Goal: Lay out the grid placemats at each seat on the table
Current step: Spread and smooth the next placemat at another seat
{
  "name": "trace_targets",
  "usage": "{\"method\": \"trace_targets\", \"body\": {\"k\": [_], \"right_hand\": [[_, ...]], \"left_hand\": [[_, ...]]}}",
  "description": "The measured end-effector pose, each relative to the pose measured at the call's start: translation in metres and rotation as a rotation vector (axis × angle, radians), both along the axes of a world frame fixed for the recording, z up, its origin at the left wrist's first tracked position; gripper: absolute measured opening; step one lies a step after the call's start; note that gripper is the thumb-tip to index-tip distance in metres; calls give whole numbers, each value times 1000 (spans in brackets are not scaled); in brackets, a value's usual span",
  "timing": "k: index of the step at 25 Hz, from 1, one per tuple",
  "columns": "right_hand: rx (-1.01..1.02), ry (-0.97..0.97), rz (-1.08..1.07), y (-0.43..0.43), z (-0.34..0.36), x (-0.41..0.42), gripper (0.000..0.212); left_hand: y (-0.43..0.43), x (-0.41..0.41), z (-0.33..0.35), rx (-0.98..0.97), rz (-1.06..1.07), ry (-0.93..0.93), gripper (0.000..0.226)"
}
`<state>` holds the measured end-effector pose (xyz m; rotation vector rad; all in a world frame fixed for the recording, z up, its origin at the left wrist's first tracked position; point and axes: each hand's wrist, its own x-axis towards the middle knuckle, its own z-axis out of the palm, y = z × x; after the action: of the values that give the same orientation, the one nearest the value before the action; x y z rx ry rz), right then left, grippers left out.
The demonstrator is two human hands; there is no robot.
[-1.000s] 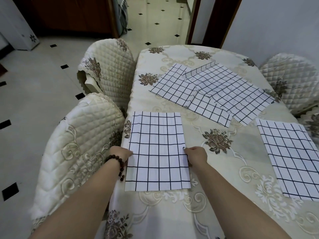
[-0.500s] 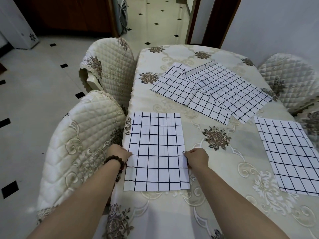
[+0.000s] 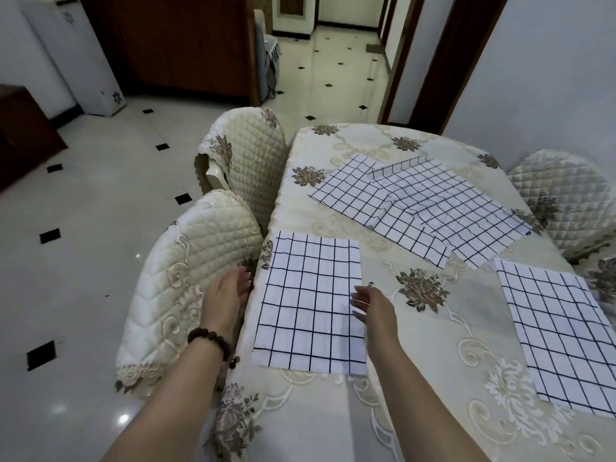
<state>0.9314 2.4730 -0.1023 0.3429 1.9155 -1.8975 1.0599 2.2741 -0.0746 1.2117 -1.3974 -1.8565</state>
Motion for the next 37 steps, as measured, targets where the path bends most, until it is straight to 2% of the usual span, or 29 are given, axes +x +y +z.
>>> {"method": "trace_targets", "body": {"k": [2,5,9,17,21,27,33,37], "right_hand": [[-62,42,67,-16,18,20,22],[-84,153,248,-48,41,54,26],[-146,210,513,-104,62,103,27],[-395,223,929,-204,85,218,28],[-432,198,1014,-244,89,259,26],[-375,155,1038,-303,74,303,23],[-285,147,940,-406,50,331,22],[-274,155,824,-470,54,327,21]], "left_hand": [[8,27,26,13,71,158,26],[3,79,52,-72,207,274,30],[-17,161,60,-188,416,223,31],[-31,302,52,-228,754,84,30],[-47,343,47,-237,805,48,31],[-97,388,32,-210,837,30,32],[-216,415,15,-135,744,2,30],[-299,412,25,-158,657,30,31]]}}
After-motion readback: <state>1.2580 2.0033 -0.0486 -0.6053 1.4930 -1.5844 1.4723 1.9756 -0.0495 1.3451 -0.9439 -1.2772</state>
